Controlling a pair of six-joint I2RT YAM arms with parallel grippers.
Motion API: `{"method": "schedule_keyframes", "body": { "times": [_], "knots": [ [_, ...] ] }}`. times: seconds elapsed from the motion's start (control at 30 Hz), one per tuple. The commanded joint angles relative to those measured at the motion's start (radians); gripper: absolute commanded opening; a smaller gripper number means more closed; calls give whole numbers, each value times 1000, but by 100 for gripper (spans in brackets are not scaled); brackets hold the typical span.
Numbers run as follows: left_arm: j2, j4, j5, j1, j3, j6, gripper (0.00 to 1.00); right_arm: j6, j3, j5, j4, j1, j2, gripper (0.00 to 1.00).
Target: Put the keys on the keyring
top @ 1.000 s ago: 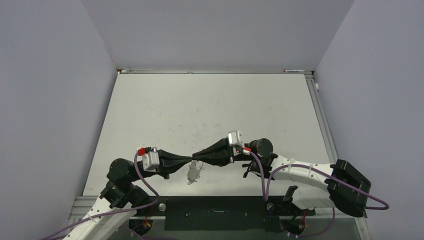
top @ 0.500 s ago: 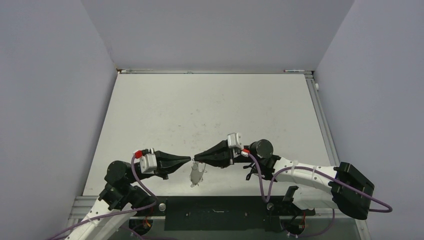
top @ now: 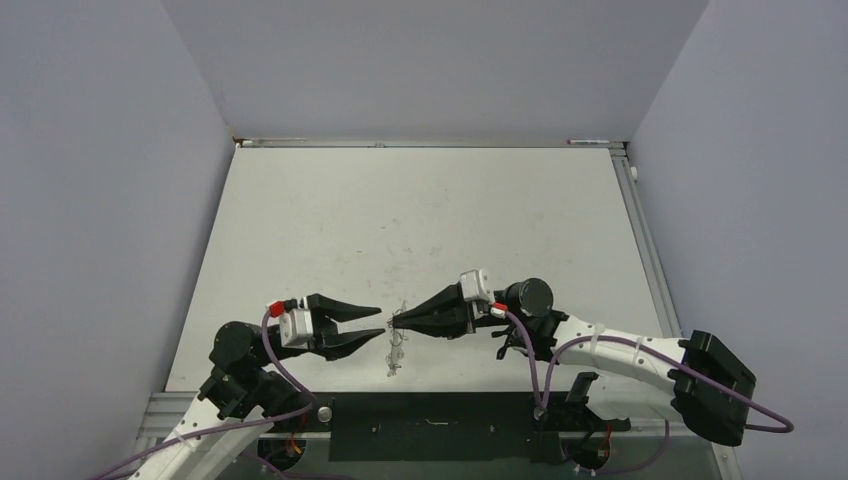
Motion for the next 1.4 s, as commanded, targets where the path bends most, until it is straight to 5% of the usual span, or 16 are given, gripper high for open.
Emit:
{"method": "schedule_keyframes", "body": {
  "times": [0.0, 0.47, 1.37],
  "knots": [
    [27, 91, 78, 3, -11, -46, 39, 50, 72, -142, 106, -7, -1, 5],
    [-12, 107, 67, 2, -25, -57, 53, 189, 95, -6, 377, -3, 119, 5],
    [-36, 58, 5, 3, -11, -12, 17, 187, 101, 17, 388, 36, 175, 5]
  ]
}}
